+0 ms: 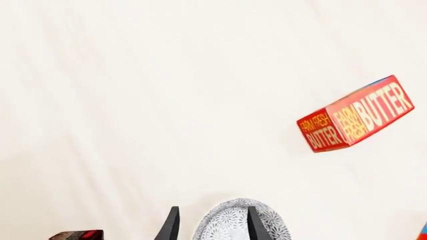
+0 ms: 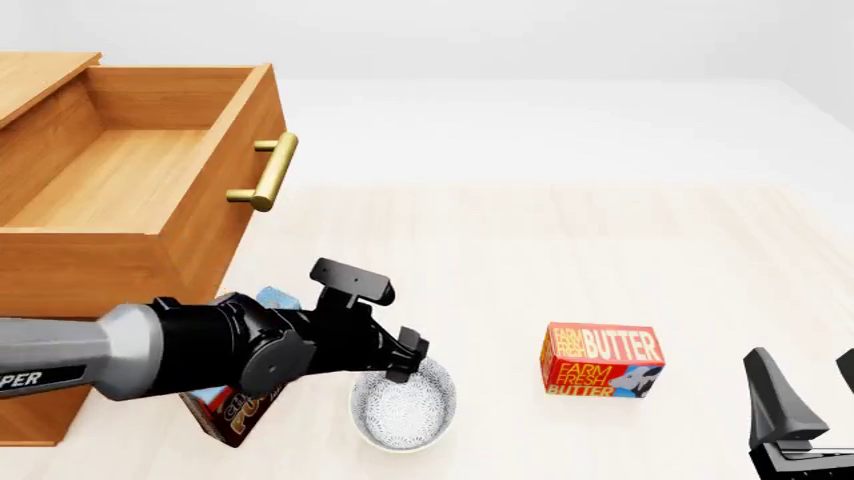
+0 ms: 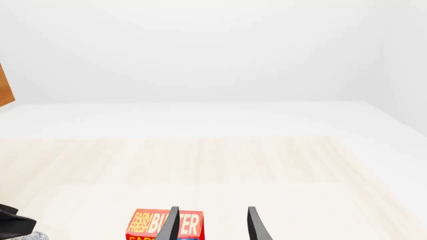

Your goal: Put the bowl in the top drawer of the cabinet.

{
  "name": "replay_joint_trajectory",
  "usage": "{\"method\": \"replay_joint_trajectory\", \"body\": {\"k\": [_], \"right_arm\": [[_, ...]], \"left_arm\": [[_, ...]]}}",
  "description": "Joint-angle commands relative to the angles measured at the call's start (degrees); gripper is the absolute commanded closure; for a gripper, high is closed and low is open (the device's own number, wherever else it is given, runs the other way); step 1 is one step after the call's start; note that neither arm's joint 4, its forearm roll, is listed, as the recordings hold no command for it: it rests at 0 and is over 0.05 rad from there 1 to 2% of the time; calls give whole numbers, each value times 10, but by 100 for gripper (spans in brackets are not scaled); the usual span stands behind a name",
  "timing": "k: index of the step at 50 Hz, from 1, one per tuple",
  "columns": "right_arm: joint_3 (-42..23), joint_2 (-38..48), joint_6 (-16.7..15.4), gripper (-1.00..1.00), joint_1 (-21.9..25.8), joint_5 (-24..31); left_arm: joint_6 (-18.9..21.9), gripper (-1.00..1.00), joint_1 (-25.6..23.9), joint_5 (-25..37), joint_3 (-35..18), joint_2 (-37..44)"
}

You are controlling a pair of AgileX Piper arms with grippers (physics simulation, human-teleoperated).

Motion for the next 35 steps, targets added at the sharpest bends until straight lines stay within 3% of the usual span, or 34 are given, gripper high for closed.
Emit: {"method": "replay_joint_trajectory", "body": {"k": [1, 35], "right_arm": [[0, 0, 0, -100, 0, 0], [0, 0, 0, -100, 0, 0]], "left_arm": [[-18, -100, -10, -18, 5, 26], [-49, -100, -2, -41, 31, 54]]}}
